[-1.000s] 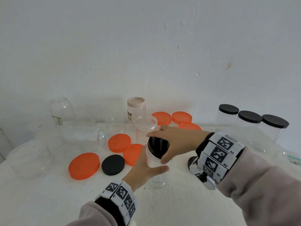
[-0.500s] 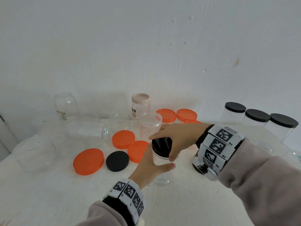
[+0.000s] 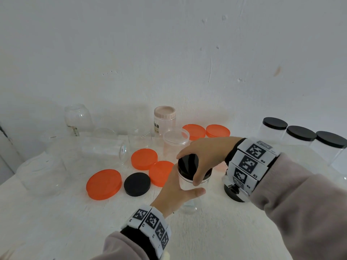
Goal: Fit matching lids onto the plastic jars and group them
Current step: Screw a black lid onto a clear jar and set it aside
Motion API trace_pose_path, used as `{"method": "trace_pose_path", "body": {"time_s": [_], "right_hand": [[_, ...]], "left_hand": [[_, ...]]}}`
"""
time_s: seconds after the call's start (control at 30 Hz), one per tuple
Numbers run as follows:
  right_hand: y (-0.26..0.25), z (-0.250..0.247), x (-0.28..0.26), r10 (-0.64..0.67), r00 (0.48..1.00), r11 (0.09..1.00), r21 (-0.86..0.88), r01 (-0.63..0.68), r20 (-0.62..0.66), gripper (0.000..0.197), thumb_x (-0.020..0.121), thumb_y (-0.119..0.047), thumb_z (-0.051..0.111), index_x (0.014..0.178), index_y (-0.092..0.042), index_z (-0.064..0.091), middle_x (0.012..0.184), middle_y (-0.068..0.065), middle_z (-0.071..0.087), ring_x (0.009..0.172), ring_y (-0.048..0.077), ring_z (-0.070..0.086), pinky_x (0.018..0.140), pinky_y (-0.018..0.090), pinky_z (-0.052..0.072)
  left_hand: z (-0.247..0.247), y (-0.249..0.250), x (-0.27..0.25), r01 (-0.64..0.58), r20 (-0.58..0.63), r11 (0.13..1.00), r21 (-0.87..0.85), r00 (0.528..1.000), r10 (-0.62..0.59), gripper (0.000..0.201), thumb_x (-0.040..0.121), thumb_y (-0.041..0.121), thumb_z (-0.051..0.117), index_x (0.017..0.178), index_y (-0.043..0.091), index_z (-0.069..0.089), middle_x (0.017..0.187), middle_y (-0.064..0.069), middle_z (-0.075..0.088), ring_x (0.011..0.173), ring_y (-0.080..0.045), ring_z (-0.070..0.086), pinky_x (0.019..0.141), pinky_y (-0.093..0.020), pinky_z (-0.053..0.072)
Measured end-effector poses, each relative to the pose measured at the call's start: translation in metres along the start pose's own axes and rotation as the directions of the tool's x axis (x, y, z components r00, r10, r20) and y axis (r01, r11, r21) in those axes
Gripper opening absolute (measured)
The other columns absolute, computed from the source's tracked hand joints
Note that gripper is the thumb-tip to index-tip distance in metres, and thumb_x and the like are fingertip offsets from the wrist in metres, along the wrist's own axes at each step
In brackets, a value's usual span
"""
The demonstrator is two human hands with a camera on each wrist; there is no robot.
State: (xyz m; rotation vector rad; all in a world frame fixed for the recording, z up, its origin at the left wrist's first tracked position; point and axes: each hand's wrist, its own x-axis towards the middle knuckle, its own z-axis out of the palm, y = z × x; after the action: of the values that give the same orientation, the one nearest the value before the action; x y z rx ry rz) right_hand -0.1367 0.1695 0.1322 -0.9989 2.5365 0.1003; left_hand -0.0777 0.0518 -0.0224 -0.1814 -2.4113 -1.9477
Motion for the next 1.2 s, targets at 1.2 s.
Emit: {"method": "trace_pose_path", "body": {"time_s": [1.2], "right_hand": [[0.004,-0.003,-0.006,-0.143,0.986,0.988,-0.037,0.147,0.091,0.084,0.069,-0.021,0.082,0.138,-0.046,0.040,0.127,-0.015,0.041,0.121,0.012,0.040,0.096,0.035,0.044]], "left_hand": [[-0.006,0.001,0.003,-0.008,0.094,1.000,-0.023,0.996,0.010,0.085,0.069,0.028,0.084,0.124,0.055,0.025,0.129,0.034,0.039,0.110,0.032,0.033,0.081,0.008,0.030]]}}
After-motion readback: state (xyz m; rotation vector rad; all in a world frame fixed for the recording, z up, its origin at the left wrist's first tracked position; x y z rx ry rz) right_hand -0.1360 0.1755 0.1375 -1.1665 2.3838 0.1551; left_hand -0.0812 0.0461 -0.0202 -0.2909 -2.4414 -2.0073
